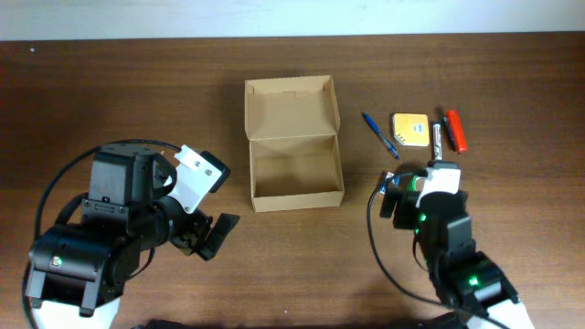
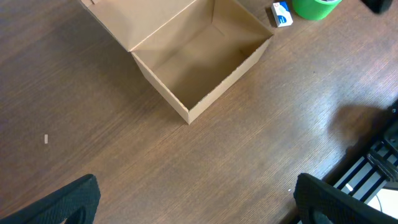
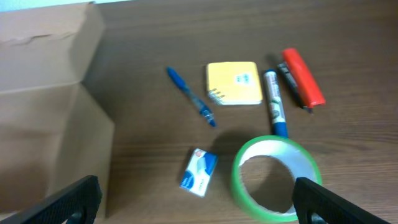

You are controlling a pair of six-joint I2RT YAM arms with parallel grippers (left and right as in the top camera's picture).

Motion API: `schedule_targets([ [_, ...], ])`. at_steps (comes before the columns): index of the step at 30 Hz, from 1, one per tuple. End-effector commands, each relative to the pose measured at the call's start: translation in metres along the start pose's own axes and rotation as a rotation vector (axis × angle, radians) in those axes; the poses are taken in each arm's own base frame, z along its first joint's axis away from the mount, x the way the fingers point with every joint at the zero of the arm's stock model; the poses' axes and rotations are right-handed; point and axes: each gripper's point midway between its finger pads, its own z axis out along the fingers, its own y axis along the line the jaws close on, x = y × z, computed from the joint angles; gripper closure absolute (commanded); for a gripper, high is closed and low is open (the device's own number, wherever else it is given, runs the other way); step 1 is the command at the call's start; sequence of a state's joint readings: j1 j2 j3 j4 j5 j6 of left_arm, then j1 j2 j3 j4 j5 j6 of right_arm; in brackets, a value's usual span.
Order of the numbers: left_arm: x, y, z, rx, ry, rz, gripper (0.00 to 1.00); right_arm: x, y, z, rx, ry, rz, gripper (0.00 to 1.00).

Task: Pack container
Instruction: 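Reach the right gripper to the green tape roll and grasp its rim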

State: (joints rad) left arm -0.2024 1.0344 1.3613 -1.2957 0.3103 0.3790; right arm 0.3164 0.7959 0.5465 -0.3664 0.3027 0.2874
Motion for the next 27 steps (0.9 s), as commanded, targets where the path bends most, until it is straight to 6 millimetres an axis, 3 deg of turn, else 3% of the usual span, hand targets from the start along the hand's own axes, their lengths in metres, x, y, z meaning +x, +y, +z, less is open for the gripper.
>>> schedule_targets([
  [1,-0.003,0.001,-0.004,-0.007,-0.012,0.02,0.0,-0.011,-0.009,0.005,-0.009,0.022,0.036,0.01],
  [12,-0.004,0.001,-0.004,-0.008,-0.013,0.02,0.0,-0.014,-0.067,0.024,0.0,0.138,0.238,0.01],
  [19,-0.004,0.001,-0.003,-0.007,-0.013,0.02,0.0,0.006,-0.083,0.045,0.005,0.294,0.247,0.01],
  [27,-0.004,0.001,-0.004,-0.008,-0.013,0.02,0.01,0.035,-0.086,0.068,-0.002,0.557,0.189,0.01],
])
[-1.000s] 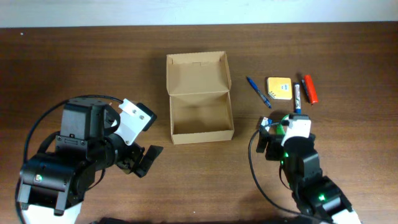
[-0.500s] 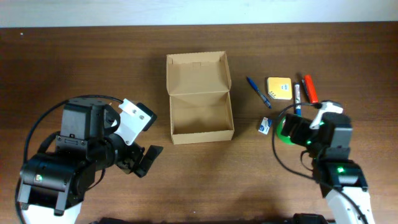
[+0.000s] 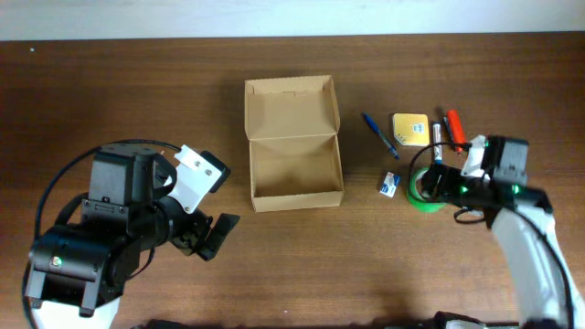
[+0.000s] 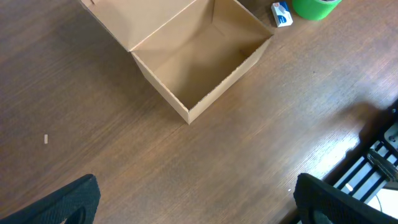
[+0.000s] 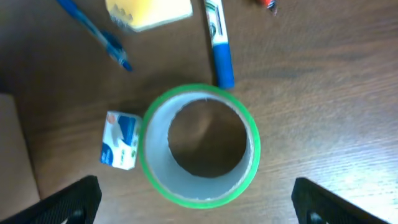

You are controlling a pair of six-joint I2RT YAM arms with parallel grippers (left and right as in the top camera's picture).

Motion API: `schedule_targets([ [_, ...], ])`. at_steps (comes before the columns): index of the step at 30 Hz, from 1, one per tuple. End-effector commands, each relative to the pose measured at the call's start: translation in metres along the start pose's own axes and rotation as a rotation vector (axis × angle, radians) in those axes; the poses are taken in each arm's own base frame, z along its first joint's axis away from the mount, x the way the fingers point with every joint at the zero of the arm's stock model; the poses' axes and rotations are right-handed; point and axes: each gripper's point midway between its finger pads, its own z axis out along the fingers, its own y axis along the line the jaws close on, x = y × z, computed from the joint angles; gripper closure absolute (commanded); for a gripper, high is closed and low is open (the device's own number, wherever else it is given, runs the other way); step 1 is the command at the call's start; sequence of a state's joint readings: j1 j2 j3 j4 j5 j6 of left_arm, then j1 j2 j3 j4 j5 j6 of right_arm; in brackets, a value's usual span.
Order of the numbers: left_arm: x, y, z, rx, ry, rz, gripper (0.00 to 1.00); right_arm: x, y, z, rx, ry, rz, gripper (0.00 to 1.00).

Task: Pack container
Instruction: 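Reach the right gripper to the green tape roll and grasp its rim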

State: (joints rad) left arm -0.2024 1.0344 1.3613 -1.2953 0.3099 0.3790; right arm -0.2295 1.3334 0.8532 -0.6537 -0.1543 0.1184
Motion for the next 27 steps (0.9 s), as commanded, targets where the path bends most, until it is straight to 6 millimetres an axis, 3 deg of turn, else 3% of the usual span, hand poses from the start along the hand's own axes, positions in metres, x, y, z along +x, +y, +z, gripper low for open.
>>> schedule_targets([
  [1,-0.003,0.001,-0.004,-0.007,-0.012,0.02,0.0,-0.008,0.0,0.008,-0.012,0.04,-0.031,0.01],
  [7,-0.003,0.001,-0.004,-0.007,-0.012,0.02,0.0,-0.002,-0.002,0.024,-0.01,0.087,0.001,0.01],
  [15,-0.003,0.001,-0.004,-0.007,-0.012,0.02,0.0,-0.007,-0.014,0.026,0.061,0.065,-0.016,0.01],
  [19,-0.003,0.001,-0.004,-0.007,-0.012,0.02,0.0,-0.004,-0.034,0.023,0.175,0.071,0.046,0.09],
  [27,-0.003,0.001,-0.004,-0.007,-0.012,0.02,0.01,-0.001,-0.036,0.033,0.181,0.095,0.051,0.2],
])
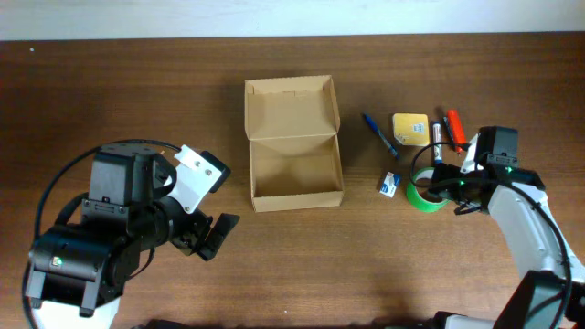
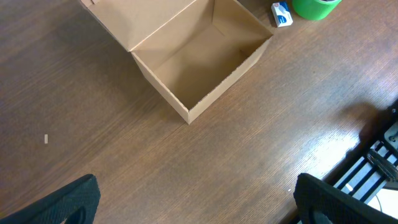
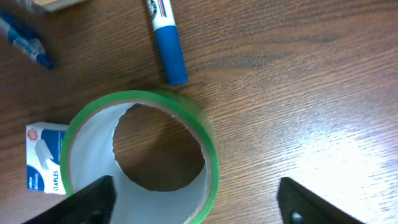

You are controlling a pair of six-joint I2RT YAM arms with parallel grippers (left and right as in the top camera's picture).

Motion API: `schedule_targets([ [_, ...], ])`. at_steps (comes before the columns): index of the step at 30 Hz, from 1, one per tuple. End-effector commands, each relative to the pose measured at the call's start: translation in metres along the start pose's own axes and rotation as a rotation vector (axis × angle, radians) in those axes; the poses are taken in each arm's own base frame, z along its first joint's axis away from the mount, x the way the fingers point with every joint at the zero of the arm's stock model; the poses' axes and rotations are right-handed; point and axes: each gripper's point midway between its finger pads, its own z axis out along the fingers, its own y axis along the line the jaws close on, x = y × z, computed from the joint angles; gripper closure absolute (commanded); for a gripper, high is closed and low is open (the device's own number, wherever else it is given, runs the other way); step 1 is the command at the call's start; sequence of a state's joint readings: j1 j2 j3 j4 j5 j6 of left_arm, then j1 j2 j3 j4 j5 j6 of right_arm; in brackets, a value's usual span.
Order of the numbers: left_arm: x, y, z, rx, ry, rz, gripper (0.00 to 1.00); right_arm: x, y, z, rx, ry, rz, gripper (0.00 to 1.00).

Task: Pack container
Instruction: 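Reach the right gripper to the green tape roll and grasp its rim, then carry the green tape roll into the box and release it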

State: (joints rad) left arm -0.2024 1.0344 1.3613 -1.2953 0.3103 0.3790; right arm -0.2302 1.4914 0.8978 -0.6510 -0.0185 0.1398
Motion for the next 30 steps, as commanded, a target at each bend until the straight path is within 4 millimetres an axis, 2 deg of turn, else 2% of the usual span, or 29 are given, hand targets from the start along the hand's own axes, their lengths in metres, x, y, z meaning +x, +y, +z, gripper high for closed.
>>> schedule_targets([
  [1,-0.003,0.001,-0.004,-0.008,-0.012,0.02,0.0,-0.002,-0.007,0.008,0.033,0.017,0.021,0.21],
  [8,-0.003,0.001,-0.004,-0.008,-0.012,0.02,0.0,0.009,-0.009,0.031,0.047,0.09,0.021,0.33],
  [10,-0.003,0.001,-0.004,-0.008,-0.012,0.02,0.0,0.009,-0.009,0.035,0.047,0.093,0.021,0.44],
  [13,-0.003,0.001,-0.004,-0.007,-0.012,0.02,0.0,0.008,-0.009,0.036,0.047,0.09,0.021,0.72],
  [14,-0.003,0.001,-0.004,-0.007,-0.012,0.02,0.0,0.007,-0.009,0.036,0.047,0.089,0.021,0.78],
  [20,-0.003,0.001,-0.004,-0.008,-0.012,0.02,0.01,0.006,-0.009,0.035,0.045,0.086,0.022,0.96],
  [25,-0.003,0.001,-0.004,-0.007,-0.012,0.02,0.0,-0.008,-0.006,0.023,0.041,0.076,0.021,0.96],
  [30,-0.003,0.001,-0.004,-0.007,-0.012,0.02,0.0,-0.041,-0.001,-0.007,0.034,0.039,0.021,0.96],
])
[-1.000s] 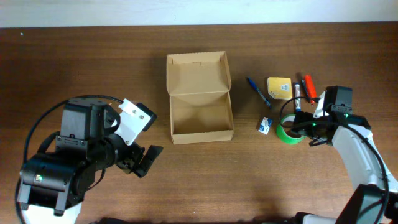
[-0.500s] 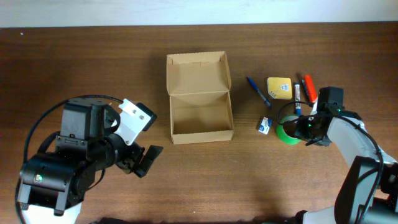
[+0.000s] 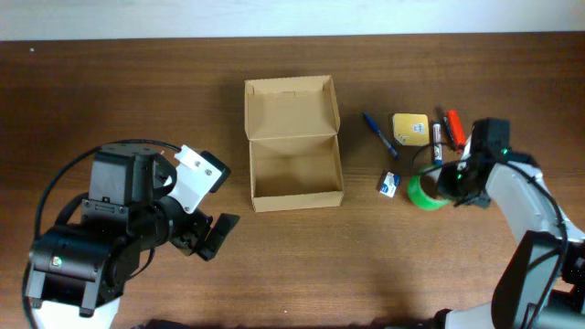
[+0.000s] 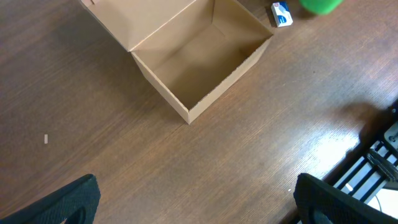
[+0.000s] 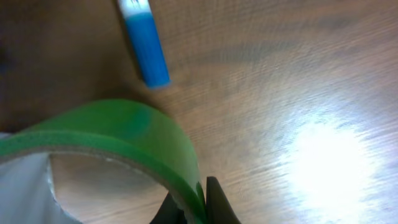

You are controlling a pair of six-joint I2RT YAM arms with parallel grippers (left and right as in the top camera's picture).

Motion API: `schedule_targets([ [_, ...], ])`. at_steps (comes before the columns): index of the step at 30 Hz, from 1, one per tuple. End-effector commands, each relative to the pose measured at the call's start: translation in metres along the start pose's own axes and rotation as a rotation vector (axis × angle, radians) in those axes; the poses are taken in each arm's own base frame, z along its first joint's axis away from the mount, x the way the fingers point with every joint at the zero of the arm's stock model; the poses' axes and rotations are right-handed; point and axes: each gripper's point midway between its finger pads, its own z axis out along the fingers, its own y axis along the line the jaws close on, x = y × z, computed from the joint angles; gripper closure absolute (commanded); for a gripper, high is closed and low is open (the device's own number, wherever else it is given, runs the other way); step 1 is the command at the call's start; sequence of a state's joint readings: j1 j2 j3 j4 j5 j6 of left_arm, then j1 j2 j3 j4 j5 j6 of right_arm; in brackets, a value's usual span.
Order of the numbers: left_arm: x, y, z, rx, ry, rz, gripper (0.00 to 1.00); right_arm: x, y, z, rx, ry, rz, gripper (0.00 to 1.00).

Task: Pack container
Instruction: 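Carry the green tape roll into the box and release it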

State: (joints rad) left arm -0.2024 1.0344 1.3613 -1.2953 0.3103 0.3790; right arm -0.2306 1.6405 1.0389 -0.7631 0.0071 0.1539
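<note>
The open cardboard box [image 3: 294,157] stands mid-table with its lid folded back; inside it looks bare [image 4: 199,65]. A green tape roll [image 5: 106,149] fills the right wrist view, and my right gripper [image 5: 196,205] is shut on its wall, one finger inside and one outside. Overhead, the green tape roll [image 3: 422,192] sits right of the box with my right gripper [image 3: 448,187] at its right side. My left gripper [image 4: 196,199] hangs open over bare table in front of the box, its fingertips [image 4: 68,199] wide apart.
Right of the box lie a blue pen [image 3: 378,134], a yellow notepad [image 3: 410,129], a blue-capped marker [image 5: 143,46], a red marker [image 3: 454,128] and a small staples box [image 3: 390,184]. The left arm's bulk [image 3: 119,228] occupies the table's front left.
My right gripper was open around the tape roll's right wall; now it is shut on that wall. The roll looks tilted in the wrist view. The left arm is unchanged.
My right gripper was open and back from the items, viewing them all. Then it was open straight above the green tape roll, then lower with the roll's wall between its fingers. Now it has shut on the wall. The left gripper stayed open and still.
</note>
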Motion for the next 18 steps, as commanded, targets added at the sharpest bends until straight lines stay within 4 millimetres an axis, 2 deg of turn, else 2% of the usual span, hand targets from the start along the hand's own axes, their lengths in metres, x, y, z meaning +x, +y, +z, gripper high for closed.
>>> schedule_targets([
  [1,-0.003,0.001,-0.004,-0.007,-0.012,0.02,0.0,-0.038,0.004,-0.031,-0.016,-0.087,0.007,0.96],
  [5,-0.003,0.001,-0.004,-0.008,-0.012,0.02,0.0,-0.063,0.025,-0.068,-0.11,-0.137,-0.006,0.96],
  [8,-0.003,0.001,-0.003,-0.008,-0.012,0.02,0.0,-0.08,0.051,-0.096,-0.184,-0.192,-0.05,0.96],
  [10,-0.003,0.001,-0.003,-0.007,-0.012,0.02,0.0,-0.088,0.077,-0.114,-0.22,-0.237,-0.106,0.96],
  [13,-0.003,0.001,-0.004,-0.007,-0.012,0.02,0.0,-0.091,0.116,-0.134,-0.263,-0.288,-0.195,0.96],
  [18,-0.003,0.001,-0.004,-0.008,-0.012,0.02,0.0,-0.083,0.18,-0.153,-0.343,-0.359,-0.336,0.96],
])
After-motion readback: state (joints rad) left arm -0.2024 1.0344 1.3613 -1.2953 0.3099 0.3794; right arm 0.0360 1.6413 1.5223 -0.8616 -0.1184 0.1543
